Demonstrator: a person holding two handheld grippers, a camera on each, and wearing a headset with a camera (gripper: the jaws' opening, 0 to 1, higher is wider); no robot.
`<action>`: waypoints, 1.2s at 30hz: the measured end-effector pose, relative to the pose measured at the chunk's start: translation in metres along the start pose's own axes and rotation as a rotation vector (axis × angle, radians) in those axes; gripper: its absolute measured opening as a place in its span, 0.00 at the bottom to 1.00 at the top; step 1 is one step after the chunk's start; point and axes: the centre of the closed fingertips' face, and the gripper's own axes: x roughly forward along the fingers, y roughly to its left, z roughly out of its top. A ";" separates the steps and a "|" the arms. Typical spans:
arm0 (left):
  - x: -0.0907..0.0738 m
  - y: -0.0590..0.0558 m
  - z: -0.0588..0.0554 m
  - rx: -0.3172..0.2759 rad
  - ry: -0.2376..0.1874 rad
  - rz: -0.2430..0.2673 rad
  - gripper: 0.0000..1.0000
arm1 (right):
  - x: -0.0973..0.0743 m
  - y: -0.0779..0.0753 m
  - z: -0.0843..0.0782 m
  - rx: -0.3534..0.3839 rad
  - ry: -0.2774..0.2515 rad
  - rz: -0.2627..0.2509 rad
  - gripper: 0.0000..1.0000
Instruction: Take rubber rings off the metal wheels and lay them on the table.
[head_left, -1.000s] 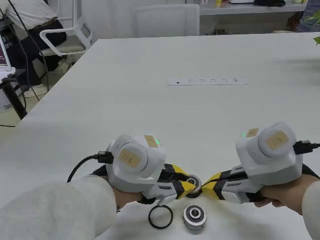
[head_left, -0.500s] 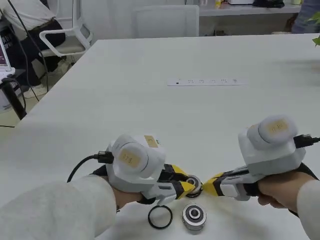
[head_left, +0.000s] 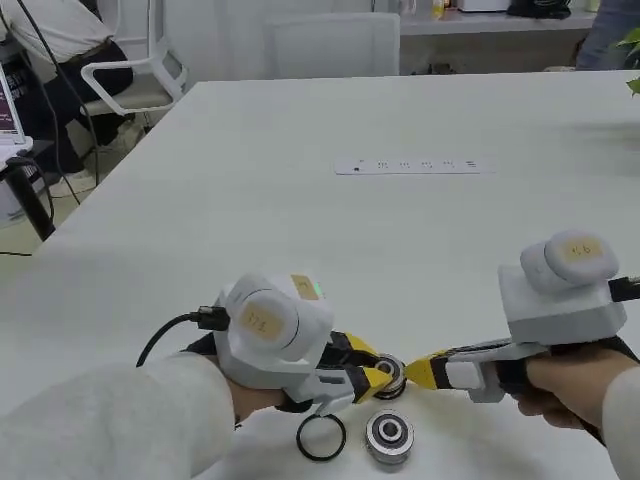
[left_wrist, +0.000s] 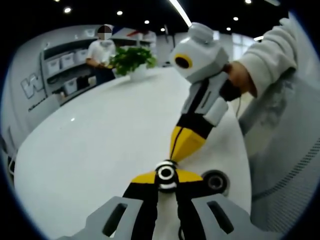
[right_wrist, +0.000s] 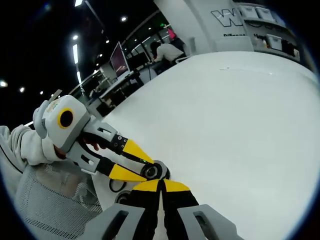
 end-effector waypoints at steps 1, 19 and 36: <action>0.000 0.000 0.000 0.000 0.000 0.000 0.14 | 0.000 0.000 0.000 -0.006 -0.001 0.000 0.00; -0.001 0.001 0.000 -0.003 -0.004 0.006 0.14 | 0.002 0.006 0.002 -0.014 0.004 0.006 0.00; -0.001 0.001 0.000 -0.006 -0.006 0.007 0.14 | 0.003 0.008 0.004 -0.016 -0.001 0.015 0.00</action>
